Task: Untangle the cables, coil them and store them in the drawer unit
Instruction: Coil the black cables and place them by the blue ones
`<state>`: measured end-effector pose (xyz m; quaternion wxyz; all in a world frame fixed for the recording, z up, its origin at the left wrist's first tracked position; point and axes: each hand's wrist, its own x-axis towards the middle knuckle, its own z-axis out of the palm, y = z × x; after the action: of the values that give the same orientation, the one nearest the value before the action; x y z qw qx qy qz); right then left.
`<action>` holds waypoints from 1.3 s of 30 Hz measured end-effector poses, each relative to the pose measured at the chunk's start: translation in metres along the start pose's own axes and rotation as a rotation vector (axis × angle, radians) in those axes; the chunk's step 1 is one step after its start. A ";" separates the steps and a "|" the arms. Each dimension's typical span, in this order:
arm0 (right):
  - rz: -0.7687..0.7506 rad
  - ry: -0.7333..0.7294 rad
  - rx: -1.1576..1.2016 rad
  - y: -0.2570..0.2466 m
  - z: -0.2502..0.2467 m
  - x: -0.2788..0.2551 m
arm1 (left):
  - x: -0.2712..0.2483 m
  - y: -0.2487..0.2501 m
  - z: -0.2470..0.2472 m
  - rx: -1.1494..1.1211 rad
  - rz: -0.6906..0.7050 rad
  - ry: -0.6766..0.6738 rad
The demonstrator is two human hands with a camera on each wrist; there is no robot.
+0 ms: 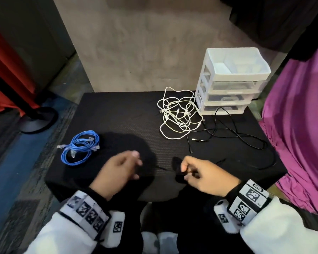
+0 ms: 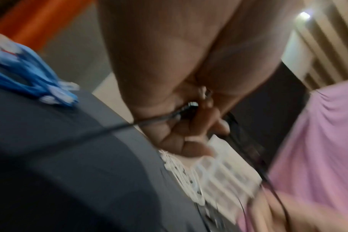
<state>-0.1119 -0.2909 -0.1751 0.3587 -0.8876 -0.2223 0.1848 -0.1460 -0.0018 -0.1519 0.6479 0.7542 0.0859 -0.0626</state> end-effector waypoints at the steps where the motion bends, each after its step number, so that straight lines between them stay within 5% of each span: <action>1: 0.034 0.044 -0.088 0.015 -0.008 -0.001 | 0.003 0.004 -0.015 -0.136 0.012 0.111; 5: 0.282 0.272 -0.273 0.072 -0.053 -0.010 | 0.006 0.016 -0.082 -0.616 0.000 0.364; 7: 0.310 0.378 -0.199 0.077 -0.073 -0.018 | 0.005 0.014 -0.094 -0.540 -0.017 0.386; 11: 0.133 0.461 -0.197 0.035 -0.083 -0.025 | -0.001 0.009 -0.064 0.003 0.019 0.269; 14: -0.030 0.324 -0.242 -0.017 -0.068 -0.025 | -0.009 0.022 -0.022 0.099 0.219 0.213; 16: -0.118 0.228 -0.274 -0.047 -0.053 -0.022 | -0.016 0.030 0.009 0.179 0.350 0.046; 19: -0.221 0.163 -0.300 -0.075 -0.034 -0.018 | -0.027 0.035 0.047 0.140 0.269 -0.289; 21: -0.267 0.182 -0.242 -0.076 -0.033 -0.013 | -0.026 0.037 0.054 0.135 0.254 -0.344; 25: -0.274 0.461 -0.282 -0.035 -0.063 -0.002 | -0.022 0.044 0.018 0.062 0.309 -0.213; 28: -0.016 0.745 -0.426 0.016 -0.095 0.000 | -0.032 0.045 -0.018 -0.055 0.276 -0.291; 31: 0.264 0.714 -0.096 0.042 -0.115 0.003 | -0.035 0.031 -0.036 -0.058 0.165 -0.345; 33: 0.288 0.624 0.247 0.050 -0.115 0.009 | -0.034 0.020 -0.037 -0.001 0.088 -0.428; 36: 0.165 0.623 0.543 0.042 -0.114 0.011 | -0.035 0.008 -0.027 0.119 -0.018 -0.650; 39: -0.032 0.603 0.838 0.009 -0.120 0.004 | -0.033 0.001 -0.010 0.181 -0.092 -0.677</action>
<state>-0.0481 -0.3610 -0.1015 0.7345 -0.6779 -0.0293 -0.0118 -0.1786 0.0060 -0.1426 0.5667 0.7404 -0.1060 -0.3455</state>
